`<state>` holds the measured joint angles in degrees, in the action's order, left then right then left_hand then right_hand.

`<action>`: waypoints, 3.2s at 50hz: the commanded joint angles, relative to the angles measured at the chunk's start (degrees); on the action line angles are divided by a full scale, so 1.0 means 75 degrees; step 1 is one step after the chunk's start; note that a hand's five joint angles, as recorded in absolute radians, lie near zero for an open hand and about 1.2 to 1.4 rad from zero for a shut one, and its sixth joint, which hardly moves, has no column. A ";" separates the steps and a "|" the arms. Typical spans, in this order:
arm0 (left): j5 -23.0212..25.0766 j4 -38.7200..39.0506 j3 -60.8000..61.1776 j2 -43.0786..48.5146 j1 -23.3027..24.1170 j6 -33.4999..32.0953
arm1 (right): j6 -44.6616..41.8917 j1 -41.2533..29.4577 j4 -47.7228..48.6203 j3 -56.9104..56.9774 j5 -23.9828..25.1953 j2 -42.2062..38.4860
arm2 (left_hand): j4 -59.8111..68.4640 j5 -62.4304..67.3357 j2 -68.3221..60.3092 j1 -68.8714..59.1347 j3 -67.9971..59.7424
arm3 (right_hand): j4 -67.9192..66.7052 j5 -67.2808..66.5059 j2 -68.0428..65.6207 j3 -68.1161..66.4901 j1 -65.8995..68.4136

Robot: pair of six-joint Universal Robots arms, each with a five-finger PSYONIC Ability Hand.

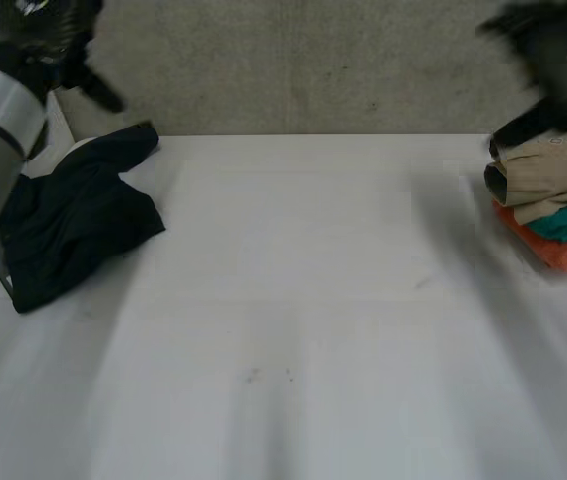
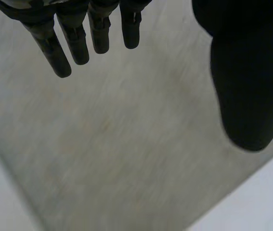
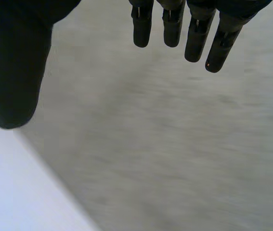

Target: Fold the laundry.

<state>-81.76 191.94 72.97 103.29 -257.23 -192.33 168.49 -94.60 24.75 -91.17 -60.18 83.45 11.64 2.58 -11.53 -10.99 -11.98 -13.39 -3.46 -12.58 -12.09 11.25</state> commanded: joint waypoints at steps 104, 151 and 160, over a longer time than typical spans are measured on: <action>-0.0360 -0.1885 0.0525 0.3079 0.1308 -0.2130 | -0.2331 -0.2832 -0.0934 -0.2165 -0.2299 -0.1986 | 0.6236 0.6111 -0.6251 -0.6323 -0.6191 | -0.6374 -0.6365 -0.6483 -0.6549 0.6660; -0.0150 -0.1967 0.1064 0.1332 0.1227 -0.1460 | -0.2345 -0.1777 -0.3815 -0.1227 -0.2242 -0.0416 | 0.1740 0.1614 -0.1755 -0.1826 -0.1695 | 0.0453 0.0461 0.0343 0.0278 -0.0167; 0.0050 -0.2354 0.1590 0.1415 0.1285 -0.2387 | -0.1923 -0.1835 -0.4179 -0.1894 -0.1948 -0.0064 | 0.0976 0.0851 -0.0991 -0.1063 -0.0931 | 0.0453 0.0461 0.0343 0.0278 -0.0167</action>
<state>-81.90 175.62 82.18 113.78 -247.96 -207.28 152.41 -107.90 -5.68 -102.45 -75.85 81.85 18.73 8.33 -18.82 -19.71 -19.14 -13.21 -3.49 -12.33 -11.98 11.17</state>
